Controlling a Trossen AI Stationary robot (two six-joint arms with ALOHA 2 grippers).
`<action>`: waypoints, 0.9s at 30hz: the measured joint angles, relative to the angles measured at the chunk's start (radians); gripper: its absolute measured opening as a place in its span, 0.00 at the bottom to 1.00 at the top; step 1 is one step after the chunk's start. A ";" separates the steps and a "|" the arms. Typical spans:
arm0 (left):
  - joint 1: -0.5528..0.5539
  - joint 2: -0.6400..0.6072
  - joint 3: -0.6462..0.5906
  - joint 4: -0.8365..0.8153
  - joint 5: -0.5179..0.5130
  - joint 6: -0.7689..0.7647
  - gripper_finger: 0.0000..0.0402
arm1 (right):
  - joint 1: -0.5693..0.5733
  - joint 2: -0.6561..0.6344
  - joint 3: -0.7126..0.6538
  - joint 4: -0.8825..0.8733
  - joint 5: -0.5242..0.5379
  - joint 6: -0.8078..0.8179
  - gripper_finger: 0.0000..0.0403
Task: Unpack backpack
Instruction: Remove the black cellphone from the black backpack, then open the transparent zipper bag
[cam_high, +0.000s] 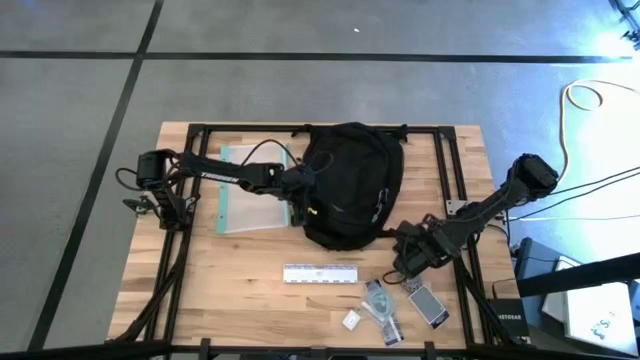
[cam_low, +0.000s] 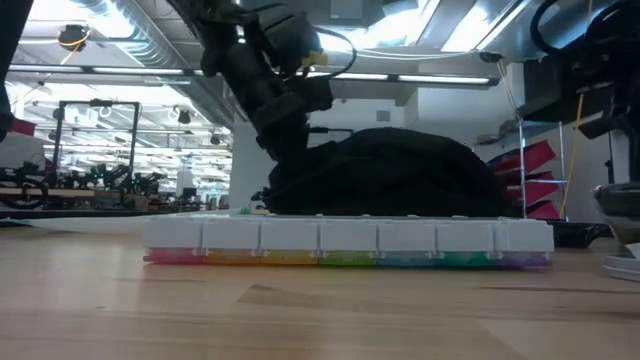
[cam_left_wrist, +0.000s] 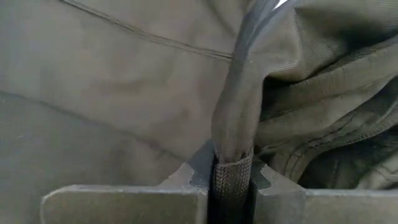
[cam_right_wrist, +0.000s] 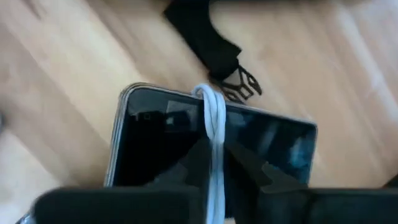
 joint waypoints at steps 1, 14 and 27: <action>0.000 0.000 -0.013 0.040 0.012 -0.009 0.04 | 0.000 0.000 0.000 0.000 0.015 0.003 0.12; -0.054 0.000 -0.060 0.329 0.090 0.027 0.45 | 0.000 0.000 0.049 -0.029 0.141 0.004 0.87; -0.143 0.000 -0.060 0.455 0.435 0.140 0.73 | 0.000 0.024 0.106 0.547 0.584 -0.359 0.97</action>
